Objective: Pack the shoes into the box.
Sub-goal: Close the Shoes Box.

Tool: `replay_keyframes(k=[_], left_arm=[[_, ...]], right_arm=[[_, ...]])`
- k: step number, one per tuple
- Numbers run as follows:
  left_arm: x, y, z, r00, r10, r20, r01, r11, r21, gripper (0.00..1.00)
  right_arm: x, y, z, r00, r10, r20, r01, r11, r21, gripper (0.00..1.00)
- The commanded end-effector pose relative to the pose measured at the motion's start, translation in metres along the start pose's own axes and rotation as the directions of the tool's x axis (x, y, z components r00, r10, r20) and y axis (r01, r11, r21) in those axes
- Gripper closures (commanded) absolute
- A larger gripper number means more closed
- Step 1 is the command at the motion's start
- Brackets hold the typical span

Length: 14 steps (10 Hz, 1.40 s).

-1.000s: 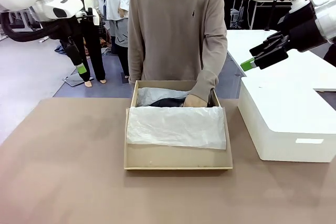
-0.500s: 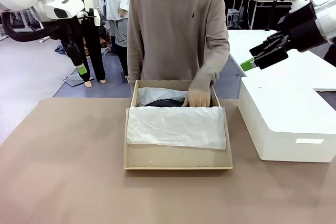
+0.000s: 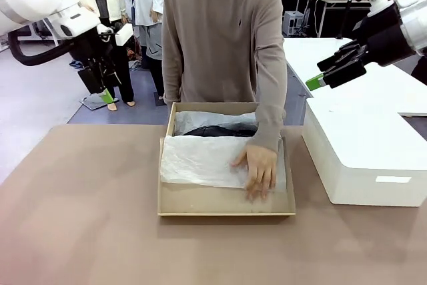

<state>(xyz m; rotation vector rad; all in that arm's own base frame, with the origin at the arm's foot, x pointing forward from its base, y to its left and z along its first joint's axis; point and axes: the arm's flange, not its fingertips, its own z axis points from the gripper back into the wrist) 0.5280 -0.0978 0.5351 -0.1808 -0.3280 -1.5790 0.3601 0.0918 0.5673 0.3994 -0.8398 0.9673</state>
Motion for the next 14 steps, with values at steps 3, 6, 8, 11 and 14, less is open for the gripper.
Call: replay_keyframes(k=[3, 6, 8, 11, 14], left_arm=[[-0.015, 0.010, -0.007, 0.989, -0.106, 0.102, 0.115, 0.989, -0.089, 0.76], [-0.014, 0.016, -0.015, 0.990, -0.061, 0.124, 0.077, 0.990, -0.121, 1.00], [-0.012, 0.018, -0.017, 0.991, -0.016, 0.135, 0.034, 0.990, -0.135, 1.00], [-0.011, 0.019, -0.018, 0.987, 0.059, 0.151, -0.036, 0.987, -0.156, 1.00], [-0.010, 0.021, -0.017, 0.989, 0.126, 0.082, -0.115, 0.986, -0.124, 1.00]], right_arm=[[0.000, -0.004, -0.002, 1.000, 0.016, 0.023, -0.016, 1.000, 0.015, 0.00], [0.000, -0.004, -0.002, 1.000, 0.016, 0.023, -0.016, 1.000, 0.015, 0.00], [0.000, -0.004, -0.002, 1.000, 0.016, 0.023, -0.016, 1.000, 0.015, 0.00], [0.000, -0.004, -0.002, 1.000, 0.016, 0.023, -0.016, 1.000, 0.015, 0.00], [0.000, -0.004, -0.002, 1.000, 0.016, 0.023, -0.016, 1.000, 0.015, 0.00]])
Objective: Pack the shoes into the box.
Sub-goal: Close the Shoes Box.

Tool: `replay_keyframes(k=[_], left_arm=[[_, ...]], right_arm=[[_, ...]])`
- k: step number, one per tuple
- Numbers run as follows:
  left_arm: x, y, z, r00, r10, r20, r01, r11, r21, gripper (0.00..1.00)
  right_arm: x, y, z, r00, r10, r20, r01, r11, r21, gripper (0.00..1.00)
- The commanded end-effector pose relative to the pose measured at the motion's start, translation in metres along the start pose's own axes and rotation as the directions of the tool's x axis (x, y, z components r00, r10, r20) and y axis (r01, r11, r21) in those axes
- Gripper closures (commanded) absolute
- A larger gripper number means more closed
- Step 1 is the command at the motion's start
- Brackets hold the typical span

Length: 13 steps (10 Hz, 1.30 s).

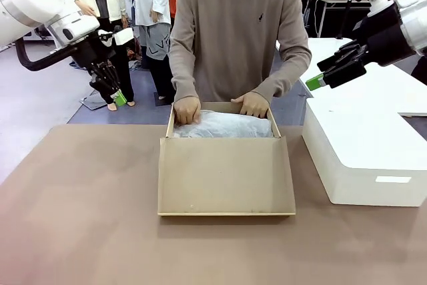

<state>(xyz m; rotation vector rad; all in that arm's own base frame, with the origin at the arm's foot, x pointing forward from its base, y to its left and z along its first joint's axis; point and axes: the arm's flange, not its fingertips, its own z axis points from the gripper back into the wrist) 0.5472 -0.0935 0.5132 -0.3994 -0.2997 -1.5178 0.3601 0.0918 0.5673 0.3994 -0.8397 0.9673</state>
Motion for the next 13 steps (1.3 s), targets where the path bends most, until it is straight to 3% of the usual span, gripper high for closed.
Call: replay_keyframes(k=[1, 5, 9, 13], left_arm=[[0.000, -0.001, -0.001, 1.000, -0.025, 0.008, 0.025, 1.000, -0.010, 1.00], [0.002, -0.001, -0.002, 1.000, -0.007, 0.000, 0.007, 1.000, -0.005, 1.00], [-0.015, 0.028, -0.037, 0.985, 0.097, 0.143, -0.072, 0.982, -0.174, 1.00], [-0.036, 0.040, -0.081, 0.968, 0.155, 0.195, -0.102, 0.961, -0.258, 1.00]], right_arm=[[0.000, -0.004, -0.002, 1.000, 0.016, 0.023, -0.016, 1.000, 0.015, 0.00], [0.000, -0.004, -0.002, 1.000, 0.016, 0.023, -0.016, 1.000, 0.015, 0.00], [0.000, -0.004, -0.002, 1.000, 0.016, 0.023, -0.016, 1.000, 0.015, 0.00], [0.000, -0.004, -0.002, 1.000, 0.016, 0.023, -0.016, 1.000, 0.015, 0.00]])
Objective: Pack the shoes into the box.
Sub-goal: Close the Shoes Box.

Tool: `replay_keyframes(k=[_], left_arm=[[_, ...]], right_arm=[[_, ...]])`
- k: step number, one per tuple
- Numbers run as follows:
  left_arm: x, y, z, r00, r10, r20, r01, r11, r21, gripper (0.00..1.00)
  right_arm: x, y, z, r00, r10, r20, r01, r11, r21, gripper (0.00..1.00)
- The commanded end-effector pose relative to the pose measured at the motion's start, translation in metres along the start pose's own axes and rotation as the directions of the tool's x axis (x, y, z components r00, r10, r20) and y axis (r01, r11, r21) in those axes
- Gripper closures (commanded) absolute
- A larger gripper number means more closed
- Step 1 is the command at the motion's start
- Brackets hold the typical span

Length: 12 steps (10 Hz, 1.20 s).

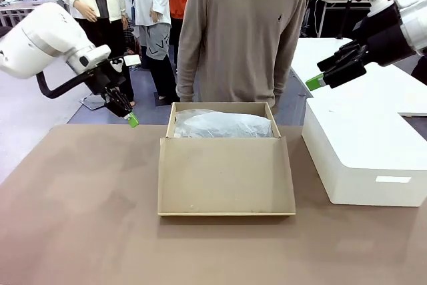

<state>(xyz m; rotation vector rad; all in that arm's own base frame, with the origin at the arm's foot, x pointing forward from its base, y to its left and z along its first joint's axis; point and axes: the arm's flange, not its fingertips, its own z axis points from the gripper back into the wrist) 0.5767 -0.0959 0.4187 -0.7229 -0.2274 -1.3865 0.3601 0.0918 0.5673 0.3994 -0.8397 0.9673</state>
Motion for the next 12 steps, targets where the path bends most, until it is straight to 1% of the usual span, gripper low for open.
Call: replay_keyframes(k=[1, 3, 4, 5, 10, 12], left_arm=[[-0.002, 0.008, -0.005, 0.998, -0.003, 0.056, 0.005, 0.999, -0.042, 1.00], [-0.006, 0.013, -0.015, 0.998, 0.003, 0.062, 0.001, 0.998, -0.064, 1.00], [-0.005, 0.011, -0.014, 0.999, 0.003, 0.036, -0.002, 0.999, -0.040, 1.00], [-0.009, 0.010, -0.019, 0.999, 0.021, 0.028, -0.020, 0.999, -0.045, 1.00], [-0.009, 0.010, -0.021, 0.999, 0.021, 0.026, -0.020, 0.999, -0.049, 1.00], [-0.017, 0.020, -0.034, 0.998, 0.031, 0.057, -0.025, 0.995, -0.095, 1.00]], right_arm=[[0.000, -0.004, -0.002, 1.000, 0.016, 0.023, -0.016, 1.000, 0.015, 0.00], [0.000, -0.004, -0.002, 1.000, 0.016, 0.023, -0.016, 1.000, 0.015, 0.00], [0.000, -0.004, -0.002, 1.000, 0.016, 0.023, -0.016, 1.000, 0.015, 0.00], [0.000, -0.004, -0.002, 1.000, 0.016, 0.023, -0.016, 1.000, 0.015, 0.00], [0.000, -0.004, -0.002, 1.000, 0.016, 0.023, -0.016, 1.000, 0.015, 0.00], [0.000, -0.004, -0.002, 1.000, 0.016, 0.023, -0.016, 1.000, 0.015, 0.00]])
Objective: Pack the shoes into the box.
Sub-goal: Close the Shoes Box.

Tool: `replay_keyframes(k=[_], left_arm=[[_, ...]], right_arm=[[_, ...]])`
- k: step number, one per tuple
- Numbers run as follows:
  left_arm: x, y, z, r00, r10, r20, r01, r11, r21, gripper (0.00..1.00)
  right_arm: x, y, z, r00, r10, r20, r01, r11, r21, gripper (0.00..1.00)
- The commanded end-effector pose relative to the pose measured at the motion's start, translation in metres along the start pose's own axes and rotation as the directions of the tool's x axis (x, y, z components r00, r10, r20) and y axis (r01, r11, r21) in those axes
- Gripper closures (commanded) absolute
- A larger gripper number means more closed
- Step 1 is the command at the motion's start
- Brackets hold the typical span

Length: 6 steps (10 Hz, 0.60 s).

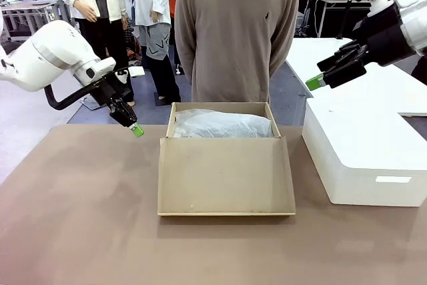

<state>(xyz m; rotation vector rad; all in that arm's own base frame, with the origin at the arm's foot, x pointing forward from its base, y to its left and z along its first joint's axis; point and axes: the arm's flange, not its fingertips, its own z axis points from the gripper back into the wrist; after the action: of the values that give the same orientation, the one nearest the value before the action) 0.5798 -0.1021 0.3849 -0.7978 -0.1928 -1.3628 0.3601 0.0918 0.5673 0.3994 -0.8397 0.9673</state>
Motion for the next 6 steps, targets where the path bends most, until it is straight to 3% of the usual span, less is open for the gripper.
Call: replay_keyframes(k=[1, 6], left_arm=[[-0.010, 0.010, -0.012, 0.998, 0.000, 0.058, 0.003, 0.999, -0.044, 1.00], [-0.025, 0.029, -0.048, 0.989, 0.026, 0.147, -0.006, 0.991, -0.135, 1.00]], right_arm=[[0.000, -0.004, -0.002, 1.000, 0.016, 0.023, -0.016, 1.000, 0.015, 0.00], [0.000, -0.004, -0.002, 1.000, 0.016, 0.023, -0.016, 1.000, 0.015, 0.00]])
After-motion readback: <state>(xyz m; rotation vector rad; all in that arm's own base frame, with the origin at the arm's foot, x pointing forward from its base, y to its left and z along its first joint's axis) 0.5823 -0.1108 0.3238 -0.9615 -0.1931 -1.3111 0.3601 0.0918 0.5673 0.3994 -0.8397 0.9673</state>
